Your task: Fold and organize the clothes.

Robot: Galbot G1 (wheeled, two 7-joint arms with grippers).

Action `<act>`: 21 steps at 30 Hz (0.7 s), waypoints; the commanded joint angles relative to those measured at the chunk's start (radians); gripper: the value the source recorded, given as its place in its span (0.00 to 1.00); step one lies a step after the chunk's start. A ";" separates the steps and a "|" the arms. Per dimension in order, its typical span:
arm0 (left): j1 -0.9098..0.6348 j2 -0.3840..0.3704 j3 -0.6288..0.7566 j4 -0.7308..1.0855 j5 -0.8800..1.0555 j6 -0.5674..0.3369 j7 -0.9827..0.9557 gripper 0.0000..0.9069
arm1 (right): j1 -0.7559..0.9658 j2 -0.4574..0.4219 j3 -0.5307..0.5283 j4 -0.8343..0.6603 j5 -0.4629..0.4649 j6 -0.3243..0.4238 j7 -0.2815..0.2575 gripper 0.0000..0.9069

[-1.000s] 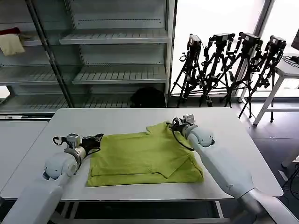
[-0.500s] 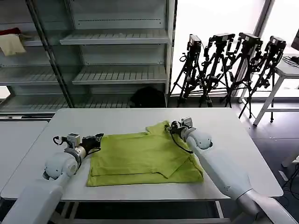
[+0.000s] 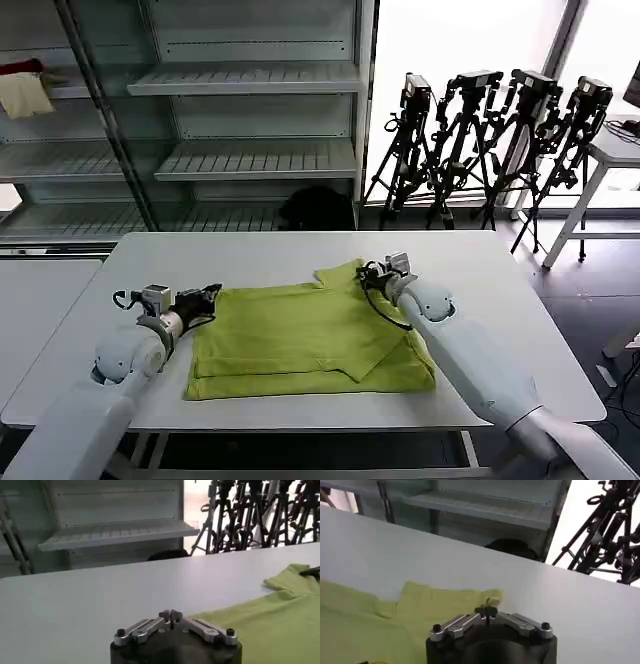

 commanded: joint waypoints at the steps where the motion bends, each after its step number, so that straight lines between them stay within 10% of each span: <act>1: 0.002 0.005 -0.004 -0.012 0.000 0.000 -0.010 0.01 | -0.009 -0.031 0.000 0.088 0.025 0.015 -0.004 0.00; 21: 0.213 0.088 -0.095 -0.277 0.017 0.003 -0.065 0.01 | -0.128 -0.265 -0.010 0.462 0.153 -0.007 0.058 0.00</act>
